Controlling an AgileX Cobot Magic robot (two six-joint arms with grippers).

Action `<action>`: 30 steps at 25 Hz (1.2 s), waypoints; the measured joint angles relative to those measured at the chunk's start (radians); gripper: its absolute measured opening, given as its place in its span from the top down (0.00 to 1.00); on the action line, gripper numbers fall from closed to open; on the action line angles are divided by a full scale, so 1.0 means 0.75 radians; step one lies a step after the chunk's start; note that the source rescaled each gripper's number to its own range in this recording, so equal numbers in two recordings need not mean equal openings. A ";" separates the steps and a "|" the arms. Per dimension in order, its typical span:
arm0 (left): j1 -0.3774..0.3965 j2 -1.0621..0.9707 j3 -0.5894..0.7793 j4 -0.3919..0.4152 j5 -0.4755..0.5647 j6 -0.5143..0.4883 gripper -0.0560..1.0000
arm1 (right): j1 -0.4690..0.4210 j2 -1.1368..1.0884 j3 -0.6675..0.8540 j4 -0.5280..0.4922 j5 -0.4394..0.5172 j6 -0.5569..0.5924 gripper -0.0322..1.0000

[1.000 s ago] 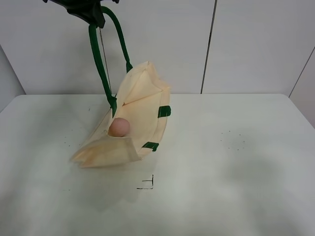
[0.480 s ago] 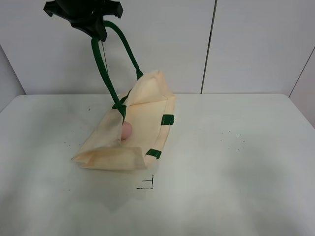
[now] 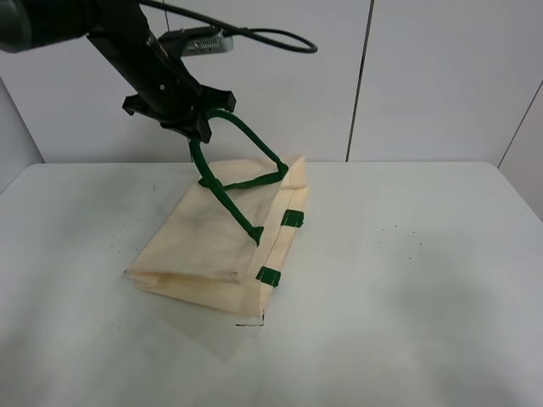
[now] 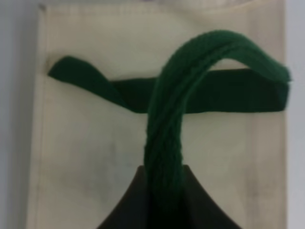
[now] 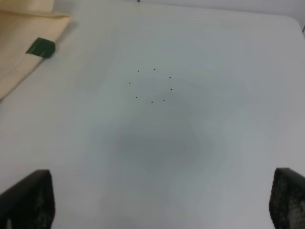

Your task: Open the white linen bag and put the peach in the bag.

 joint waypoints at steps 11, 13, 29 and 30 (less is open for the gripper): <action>0.000 0.000 0.207 -0.016 -0.191 0.070 0.16 | 0.000 0.000 0.000 0.000 0.000 0.000 0.00; 0.000 0.000 0.207 0.015 -0.196 0.086 0.05 | 0.000 0.000 0.000 0.000 0.000 0.000 0.00; 0.367 0.000 0.207 0.251 -0.062 -0.034 0.00 | 0.000 0.000 0.000 0.000 0.000 0.000 0.00; 0.393 0.000 0.207 0.253 -0.048 -0.033 0.00 | 0.000 0.000 0.000 0.000 0.000 0.000 0.00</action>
